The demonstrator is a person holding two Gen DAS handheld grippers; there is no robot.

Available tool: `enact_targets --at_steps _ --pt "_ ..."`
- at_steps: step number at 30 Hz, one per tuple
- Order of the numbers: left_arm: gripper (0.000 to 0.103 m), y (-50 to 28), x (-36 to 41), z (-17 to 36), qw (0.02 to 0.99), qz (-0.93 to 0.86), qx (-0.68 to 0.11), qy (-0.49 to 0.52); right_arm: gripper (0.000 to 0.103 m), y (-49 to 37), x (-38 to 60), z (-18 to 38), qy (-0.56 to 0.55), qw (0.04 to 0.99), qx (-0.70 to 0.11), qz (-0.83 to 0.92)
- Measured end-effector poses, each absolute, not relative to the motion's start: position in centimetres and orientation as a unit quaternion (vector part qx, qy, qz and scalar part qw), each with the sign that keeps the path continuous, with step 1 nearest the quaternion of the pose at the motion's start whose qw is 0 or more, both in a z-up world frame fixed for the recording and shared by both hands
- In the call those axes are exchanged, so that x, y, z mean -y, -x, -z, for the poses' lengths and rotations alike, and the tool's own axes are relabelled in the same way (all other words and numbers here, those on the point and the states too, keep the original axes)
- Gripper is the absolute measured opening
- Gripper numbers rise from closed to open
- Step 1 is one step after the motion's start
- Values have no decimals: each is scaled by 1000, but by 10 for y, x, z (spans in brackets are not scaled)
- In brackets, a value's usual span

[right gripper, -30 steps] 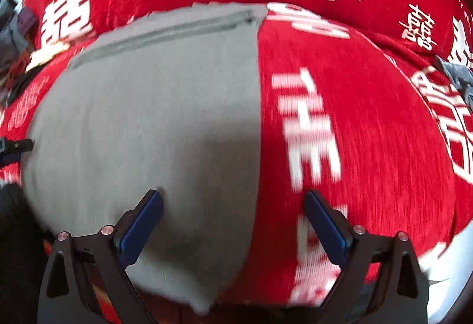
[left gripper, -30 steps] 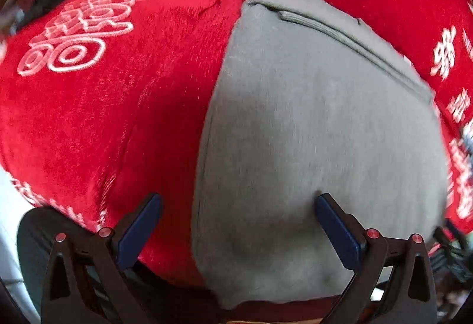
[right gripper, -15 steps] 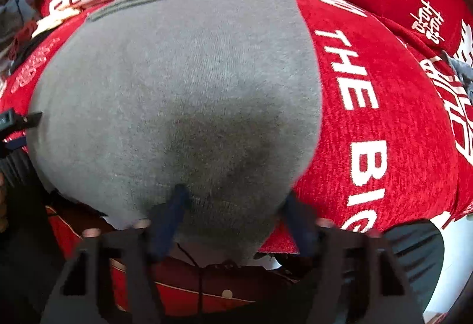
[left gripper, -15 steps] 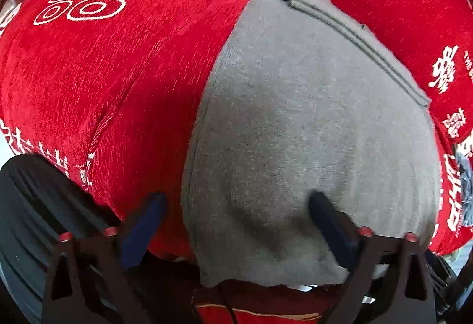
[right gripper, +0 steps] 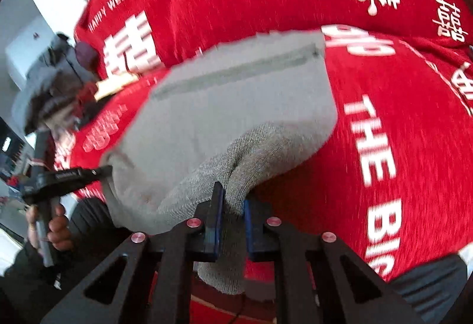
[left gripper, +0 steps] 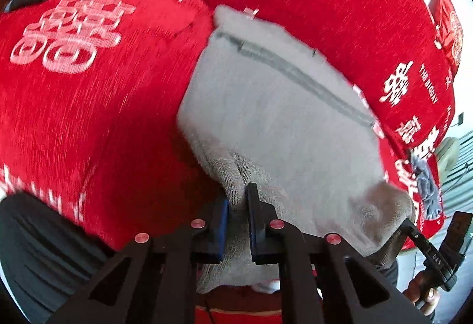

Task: Fold small clothes
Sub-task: 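Grasp the hem with both tools and fold it up toward the collar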

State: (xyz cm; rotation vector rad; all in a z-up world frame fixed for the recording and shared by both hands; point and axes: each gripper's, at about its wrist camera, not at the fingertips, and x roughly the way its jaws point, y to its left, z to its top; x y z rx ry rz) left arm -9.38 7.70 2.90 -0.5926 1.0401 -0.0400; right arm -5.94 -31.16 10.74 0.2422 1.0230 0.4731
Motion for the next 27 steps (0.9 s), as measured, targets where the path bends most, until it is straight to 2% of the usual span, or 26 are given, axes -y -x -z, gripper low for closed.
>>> enact_targets --at_steps 6,11,14,17,22,27 --pt "13 25 -89 -57 840 14 -463 285 13 -10 309 -120 -154 855 -446 -217" --pt "13 -18 -103 -27 803 5 -502 320 13 -53 309 -82 -161 839 -486 -184" --pt "13 -15 -110 -13 789 13 -512 340 15 -60 309 -61 -161 827 -509 -179" --pt "14 3 -115 -13 785 23 -509 353 21 -59 315 -56 -183 818 -512 -185" --pt "14 33 -119 -11 780 24 -512 359 53 -50 313 -64 -157 824 -506 -200" --pt "14 54 -116 -17 785 13 -499 366 54 -50 306 -62 -133 818 -514 -220"
